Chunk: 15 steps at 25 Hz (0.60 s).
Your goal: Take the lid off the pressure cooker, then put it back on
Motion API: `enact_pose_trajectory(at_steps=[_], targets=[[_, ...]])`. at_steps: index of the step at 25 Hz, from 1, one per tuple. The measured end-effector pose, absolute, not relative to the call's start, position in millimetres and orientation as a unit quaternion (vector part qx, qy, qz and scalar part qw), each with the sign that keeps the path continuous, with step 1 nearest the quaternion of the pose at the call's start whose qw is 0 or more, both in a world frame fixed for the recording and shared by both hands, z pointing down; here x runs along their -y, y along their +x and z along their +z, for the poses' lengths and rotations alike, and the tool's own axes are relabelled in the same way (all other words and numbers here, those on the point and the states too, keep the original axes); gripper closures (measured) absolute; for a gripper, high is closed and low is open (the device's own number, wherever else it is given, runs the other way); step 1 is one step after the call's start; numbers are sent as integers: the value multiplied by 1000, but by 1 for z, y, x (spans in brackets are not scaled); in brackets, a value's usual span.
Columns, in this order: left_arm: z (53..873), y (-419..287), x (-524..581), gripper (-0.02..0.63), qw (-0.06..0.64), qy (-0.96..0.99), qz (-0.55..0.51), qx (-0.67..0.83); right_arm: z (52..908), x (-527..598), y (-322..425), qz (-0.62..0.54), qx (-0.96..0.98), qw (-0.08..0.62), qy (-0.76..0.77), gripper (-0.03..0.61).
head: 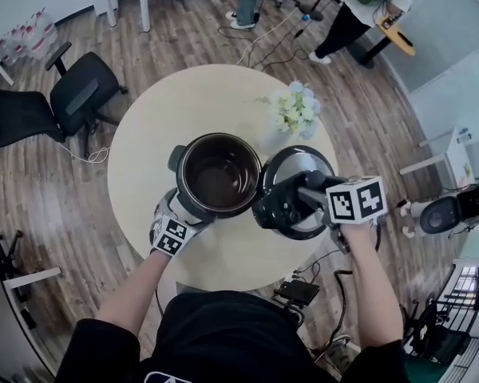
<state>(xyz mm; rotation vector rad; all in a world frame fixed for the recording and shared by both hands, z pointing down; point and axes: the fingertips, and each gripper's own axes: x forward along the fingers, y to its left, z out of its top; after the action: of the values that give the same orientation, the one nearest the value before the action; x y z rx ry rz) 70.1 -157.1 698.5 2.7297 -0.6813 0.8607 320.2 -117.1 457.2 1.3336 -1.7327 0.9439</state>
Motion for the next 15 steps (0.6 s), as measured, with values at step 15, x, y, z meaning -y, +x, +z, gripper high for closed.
enact_pose_trajectory(at_steps=[15], targets=[[680,95,153,23,101,923,291,230,465,235,212,355,727,400,432,293]])
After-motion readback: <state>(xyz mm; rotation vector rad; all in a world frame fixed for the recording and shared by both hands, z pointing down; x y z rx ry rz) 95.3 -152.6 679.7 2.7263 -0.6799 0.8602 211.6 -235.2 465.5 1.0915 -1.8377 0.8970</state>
